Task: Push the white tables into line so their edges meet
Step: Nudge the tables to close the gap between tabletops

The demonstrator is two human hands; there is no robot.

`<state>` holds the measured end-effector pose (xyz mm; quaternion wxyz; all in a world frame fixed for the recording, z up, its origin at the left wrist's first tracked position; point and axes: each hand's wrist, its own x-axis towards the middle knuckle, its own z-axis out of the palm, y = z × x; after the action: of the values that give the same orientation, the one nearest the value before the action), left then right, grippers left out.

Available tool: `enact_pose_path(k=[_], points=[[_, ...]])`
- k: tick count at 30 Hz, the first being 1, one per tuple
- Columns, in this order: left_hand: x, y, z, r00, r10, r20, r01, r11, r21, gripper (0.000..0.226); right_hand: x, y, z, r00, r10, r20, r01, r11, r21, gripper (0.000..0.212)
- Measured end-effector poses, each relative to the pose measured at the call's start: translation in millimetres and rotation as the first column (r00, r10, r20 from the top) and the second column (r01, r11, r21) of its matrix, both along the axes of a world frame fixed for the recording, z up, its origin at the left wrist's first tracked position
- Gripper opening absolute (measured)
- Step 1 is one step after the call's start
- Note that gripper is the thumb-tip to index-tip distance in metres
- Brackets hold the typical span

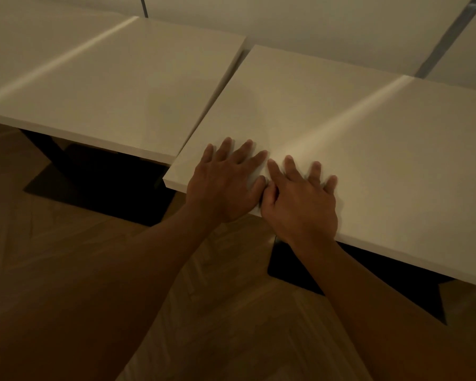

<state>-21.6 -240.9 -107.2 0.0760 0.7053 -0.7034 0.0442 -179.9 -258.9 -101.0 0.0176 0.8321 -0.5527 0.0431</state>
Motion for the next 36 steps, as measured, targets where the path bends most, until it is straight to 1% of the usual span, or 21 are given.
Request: enact_pose_path(k=[9, 15, 18, 19, 22, 26, 29, 32, 36], points=[[1, -1, -1, 1.0, -0.012, 0.009, 0.012, 1.0, -0.02, 0.066, 0, 0, -1, 0.999, -0.023, 0.031, 0.023, 1.0, 0.004, 0.06], [-1, -1, 3, 0.999, -0.02, 0.039, 0.018, 0.999, 0.051, 0.07, -8, 1, 3, 0.998, 0.0, 0.071, -0.003, 0.999, 0.044, 0.063], [-14, 0, 12, 1.0, -0.019, -0.005, 0.019, 0.997, 0.069, 0.072, -29, 5, 3, 0.996, 0.014, 0.09, -0.018, 0.999, 0.047, 0.067], [-27, 1, 15, 0.998, -0.043, -0.035, 0.045, 0.997, 0.064, 0.07, -44, 6, 2, 0.996, -0.001, 0.091, -0.002, 0.999, 0.036, 0.066], [-76, 7, 14, 0.976, -0.187, -0.108, 0.193, 0.98, 0.051, 0.064, -96, 10, 1, 0.997, -0.06, 0.057, 0.059, 0.998, 0.02, 0.065], [-156, 5, 7, 0.949, -0.292, -0.12, 0.294, 0.956, -0.004, 0.061, -182, 13, 2, 0.988, -0.154, 0.013, 0.153, 0.988, 0.038, 0.067], [-212, 0, 4, 0.942, -0.321, -0.097, 0.324, 0.946, 0.014, 0.061, -247, 18, 1, 0.979, -0.201, -0.013, 0.202, 0.979, 0.032, 0.066], [-259, -3, 3, 0.938, -0.334, -0.093, 0.338, 0.941, 0.03, 0.061, -309, 18, 2, 0.972, -0.231, -0.028, 0.232, 0.971, 0.055, 0.069], [-316, -11, 6, 0.948, -0.309, -0.077, 0.315, 0.945, 0.084, 0.068, -381, 7, 5, 0.976, -0.219, -0.023, 0.22, 0.972, 0.077, 0.073]])
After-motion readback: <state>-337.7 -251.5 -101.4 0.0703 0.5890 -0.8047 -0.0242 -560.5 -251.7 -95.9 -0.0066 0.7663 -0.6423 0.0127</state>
